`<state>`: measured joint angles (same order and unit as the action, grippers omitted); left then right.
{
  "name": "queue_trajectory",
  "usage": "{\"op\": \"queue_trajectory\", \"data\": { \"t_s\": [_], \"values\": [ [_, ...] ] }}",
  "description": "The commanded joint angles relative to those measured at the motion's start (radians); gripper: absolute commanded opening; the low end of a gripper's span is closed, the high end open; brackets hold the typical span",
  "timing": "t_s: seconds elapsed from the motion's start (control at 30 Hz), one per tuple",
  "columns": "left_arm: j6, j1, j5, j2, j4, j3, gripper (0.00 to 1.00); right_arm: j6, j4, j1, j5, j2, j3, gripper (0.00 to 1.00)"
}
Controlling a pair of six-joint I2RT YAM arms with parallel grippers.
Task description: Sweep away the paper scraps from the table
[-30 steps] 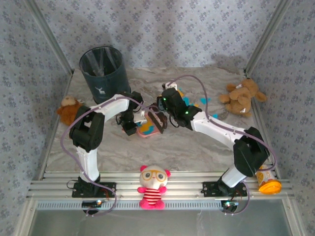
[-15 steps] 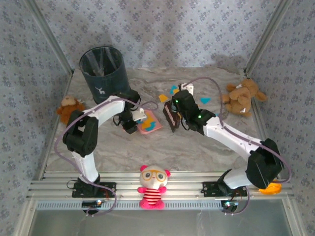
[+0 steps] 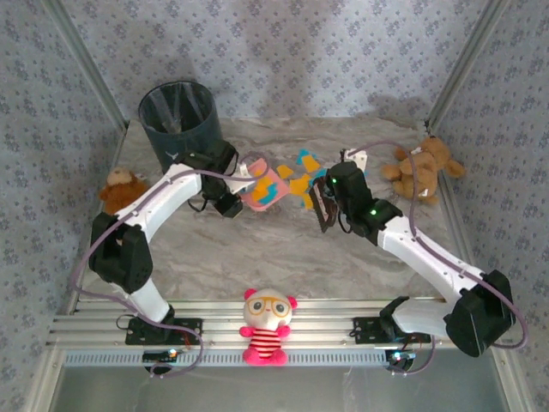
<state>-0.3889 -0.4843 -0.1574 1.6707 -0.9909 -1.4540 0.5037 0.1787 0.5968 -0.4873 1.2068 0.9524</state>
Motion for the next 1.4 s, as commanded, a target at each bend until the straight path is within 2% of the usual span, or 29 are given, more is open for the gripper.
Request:
{"op": "queue_trajectory", "data": {
  "t_s": [0.0, 0.43, 1.03, 1.37],
  "values": [
    [0.075, 0.006, -0.057, -0.029, -0.055, -0.099, 0.00, -0.013, 0.004, -0.010, -0.030, -0.039, -0.010, 0.00],
    [0.190, 0.037, -0.175, 0.020, -0.180, -0.359, 0.00, -0.007, 0.009, -0.024, -0.025, -0.064, -0.026, 0.00],
    [0.337, 0.115, -0.136, 0.060, -0.209, -0.599, 0.00, -0.004, 0.024, -0.032, -0.023, -0.076, -0.019, 0.00],
    [0.478, 0.202, -0.200, 0.103, -0.177, -0.707, 0.00, -0.006, 0.029, -0.034, -0.019, -0.081, -0.016, 0.00]
  ]
}}
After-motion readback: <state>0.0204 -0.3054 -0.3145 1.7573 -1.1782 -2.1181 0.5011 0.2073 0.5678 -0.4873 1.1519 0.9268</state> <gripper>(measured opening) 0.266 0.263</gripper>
